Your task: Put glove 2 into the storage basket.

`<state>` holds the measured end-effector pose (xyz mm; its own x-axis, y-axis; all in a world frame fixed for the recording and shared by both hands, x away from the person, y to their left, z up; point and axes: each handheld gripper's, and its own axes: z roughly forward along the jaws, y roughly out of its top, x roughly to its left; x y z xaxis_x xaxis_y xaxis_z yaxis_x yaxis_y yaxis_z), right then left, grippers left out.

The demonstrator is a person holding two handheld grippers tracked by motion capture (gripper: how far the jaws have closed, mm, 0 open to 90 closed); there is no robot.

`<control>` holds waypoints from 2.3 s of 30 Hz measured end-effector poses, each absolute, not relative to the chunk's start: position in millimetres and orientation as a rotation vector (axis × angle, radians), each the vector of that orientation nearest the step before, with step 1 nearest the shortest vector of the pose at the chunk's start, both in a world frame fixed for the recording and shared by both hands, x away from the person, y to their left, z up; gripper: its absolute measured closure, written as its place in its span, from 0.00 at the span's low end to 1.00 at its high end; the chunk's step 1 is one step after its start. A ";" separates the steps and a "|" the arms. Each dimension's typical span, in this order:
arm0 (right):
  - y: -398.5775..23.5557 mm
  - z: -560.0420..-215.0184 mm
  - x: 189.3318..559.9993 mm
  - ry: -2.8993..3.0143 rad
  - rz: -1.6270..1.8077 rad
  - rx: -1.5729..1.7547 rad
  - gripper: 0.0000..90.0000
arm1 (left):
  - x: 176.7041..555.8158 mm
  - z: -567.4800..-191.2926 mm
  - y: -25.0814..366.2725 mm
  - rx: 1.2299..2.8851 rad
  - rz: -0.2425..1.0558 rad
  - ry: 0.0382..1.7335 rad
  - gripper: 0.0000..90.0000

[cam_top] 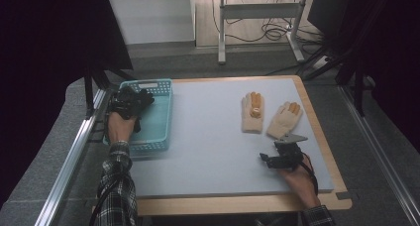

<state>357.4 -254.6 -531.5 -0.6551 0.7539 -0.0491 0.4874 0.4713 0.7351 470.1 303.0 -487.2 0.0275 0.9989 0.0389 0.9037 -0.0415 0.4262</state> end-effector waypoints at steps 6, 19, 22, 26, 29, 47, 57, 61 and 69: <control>-254.6 -531.5 357.4 2.356 1.003 1.043 0.24 | 475.4 -497.8 311.1 2.040 0.452 2.004 0.64; -254.5 -531.5 357.3 2.356 1.002 1.043 0.24 | 472.7 -492.4 311.4 2.065 0.391 1.915 0.14; -254.5 -531.5 357.3 2.357 1.002 1.043 0.24 | 467.6 -483.2 315.2 2.030 0.405 1.890 0.08; -254.4 -531.5 357.2 2.356 1.003 1.044 0.24 | 461.3 -473.3 316.5 1.990 0.406 1.835 0.05; -254.3 -531.5 357.2 2.356 1.003 1.044 0.24 | 456.5 -466.2 313.7 1.988 0.403 1.774 0.05; -254.3 -531.4 357.1 2.356 1.002 1.045 0.24 | 425.1 -435.4 257.0 2.003 0.422 1.433 0.01; -254.3 -531.5 357.1 2.356 1.002 1.045 0.24 | 403.7 -434.7 207.7 2.088 0.453 1.244 0.00; -254.3 -531.5 357.1 2.356 1.002 1.044 0.24 | 393.3 -435.1 187.1 2.105 0.449 1.165 0.00; -254.2 -531.5 356.9 2.357 1.002 1.048 0.24 | 371.1 -440.3 152.2 2.128 0.428 1.021 0.00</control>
